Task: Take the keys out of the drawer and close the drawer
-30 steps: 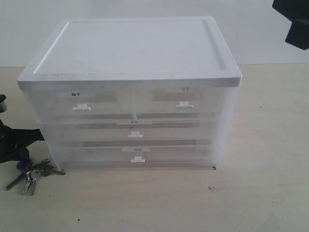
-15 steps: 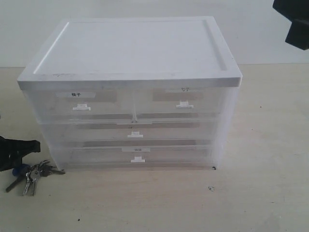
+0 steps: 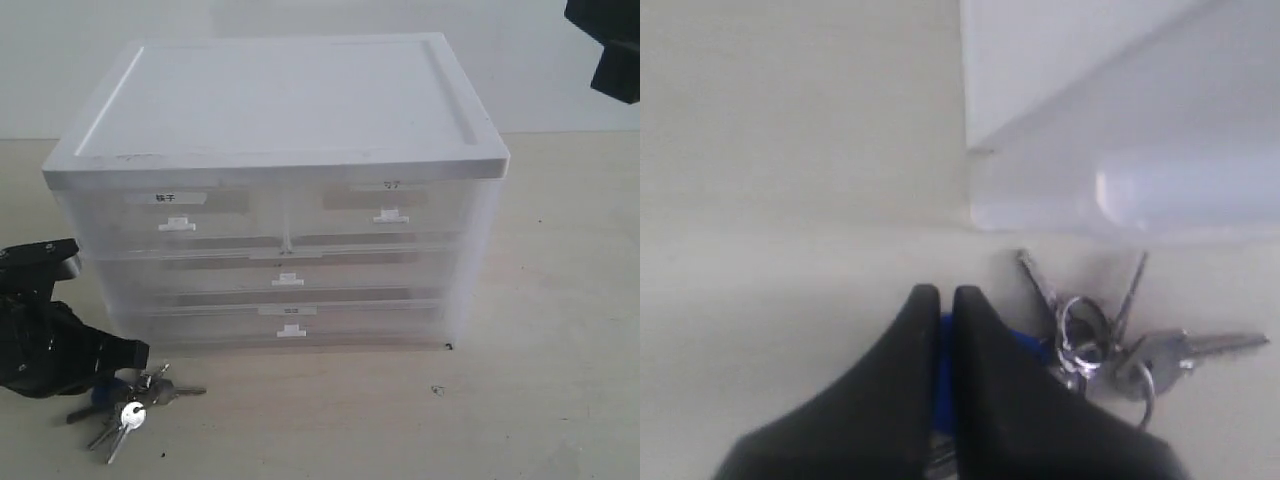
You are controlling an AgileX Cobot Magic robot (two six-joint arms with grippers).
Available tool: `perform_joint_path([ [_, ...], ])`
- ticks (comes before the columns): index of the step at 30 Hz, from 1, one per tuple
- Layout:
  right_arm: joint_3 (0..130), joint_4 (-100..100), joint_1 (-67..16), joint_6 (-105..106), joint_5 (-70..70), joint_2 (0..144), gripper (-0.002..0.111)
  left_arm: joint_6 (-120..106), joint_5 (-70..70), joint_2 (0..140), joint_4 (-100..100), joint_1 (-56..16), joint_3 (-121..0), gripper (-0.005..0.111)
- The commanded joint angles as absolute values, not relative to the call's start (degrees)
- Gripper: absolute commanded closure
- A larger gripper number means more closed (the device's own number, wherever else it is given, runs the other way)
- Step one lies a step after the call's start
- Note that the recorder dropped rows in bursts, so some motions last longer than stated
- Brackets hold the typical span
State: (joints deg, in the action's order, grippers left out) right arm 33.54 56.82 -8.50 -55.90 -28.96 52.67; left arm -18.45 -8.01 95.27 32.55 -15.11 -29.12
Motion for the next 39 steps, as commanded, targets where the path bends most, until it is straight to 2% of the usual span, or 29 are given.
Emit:
perform_joint_path([
  [1, 33.3, 56.9, -8.5, -55.8, -28.9, 52.6, 0.109, -19.0, -16.1, 93.6, 32.6, -18.1, -26.4, 0.102],
  [8, 33.3, 56.9, -8.5, -56.1, -28.5, 52.6, 0.109, -20.7, -16.5, 89.2, 33.5, -21.1, -26.4, 0.102],
  [17, 33.3, 56.9, -8.5, -55.8, -28.0, 52.6, 0.109, -23.3, -22.3, 68.6, 33.2, -21.2, -25.5, 0.102],
  [21, 33.3, 56.9, -8.5, -55.8, -28.0, 52.6, 0.109, -17.8, -15.8, 62.1, 30.1, -21.2, -21.0, 0.102],
  [29, 33.3, 56.9, -8.5, -56.0, -28.0, 52.6, 0.109, -8.4, -1.9, 71.9, 23.1, -21.2, -12.8, 0.102],
  [32, 33.3, 56.9, -8.5, -56.0, -27.9, 52.6, 0.109, -7.0, 3.2, 78.7, 23.1, -21.2, -13.3, 0.102],
  [39, 33.3, 56.9, -8.5, -55.8, -27.6, 52.6, 0.109, -6.8, 4.5, 89.7, 23.1, -23.1, -16.8, 0.102],
])
